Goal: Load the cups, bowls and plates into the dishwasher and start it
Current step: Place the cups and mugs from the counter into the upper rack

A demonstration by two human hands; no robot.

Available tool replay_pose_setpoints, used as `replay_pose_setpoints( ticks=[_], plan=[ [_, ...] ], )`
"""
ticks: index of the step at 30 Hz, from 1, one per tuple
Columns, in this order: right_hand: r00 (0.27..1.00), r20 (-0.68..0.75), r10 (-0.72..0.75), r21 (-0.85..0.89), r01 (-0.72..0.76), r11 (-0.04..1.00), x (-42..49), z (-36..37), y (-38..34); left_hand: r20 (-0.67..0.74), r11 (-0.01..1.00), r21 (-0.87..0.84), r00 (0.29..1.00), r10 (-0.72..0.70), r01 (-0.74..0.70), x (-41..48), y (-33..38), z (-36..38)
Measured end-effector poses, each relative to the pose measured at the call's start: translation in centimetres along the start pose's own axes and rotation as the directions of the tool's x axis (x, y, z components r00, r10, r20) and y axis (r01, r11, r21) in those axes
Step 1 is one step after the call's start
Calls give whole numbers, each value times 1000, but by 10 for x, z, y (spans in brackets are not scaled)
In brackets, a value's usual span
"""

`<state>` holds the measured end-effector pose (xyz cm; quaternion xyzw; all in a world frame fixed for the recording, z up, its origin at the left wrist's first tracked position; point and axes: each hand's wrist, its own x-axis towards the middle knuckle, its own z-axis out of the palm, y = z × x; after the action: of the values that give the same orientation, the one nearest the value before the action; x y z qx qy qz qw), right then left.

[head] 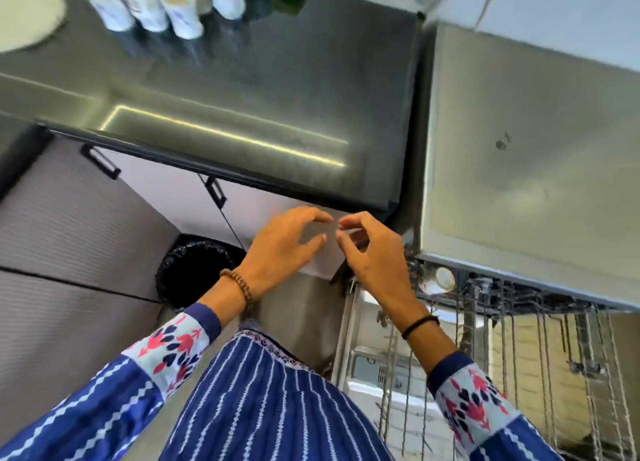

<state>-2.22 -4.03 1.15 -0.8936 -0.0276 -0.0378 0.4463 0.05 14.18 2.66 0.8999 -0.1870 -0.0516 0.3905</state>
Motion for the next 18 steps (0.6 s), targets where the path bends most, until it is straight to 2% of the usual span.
replay_pose_setpoints(
  ticks=[9,18],
  plan=[
    [984,68,-163,36,161,986,120,32,-89,-273,996,-73,960,-70,52,49,-43,-94],
    [978,122,-167,65,160,985,245,101,-155,-373,990,-109,920,-124,89,114,-121,-197]
  ],
)
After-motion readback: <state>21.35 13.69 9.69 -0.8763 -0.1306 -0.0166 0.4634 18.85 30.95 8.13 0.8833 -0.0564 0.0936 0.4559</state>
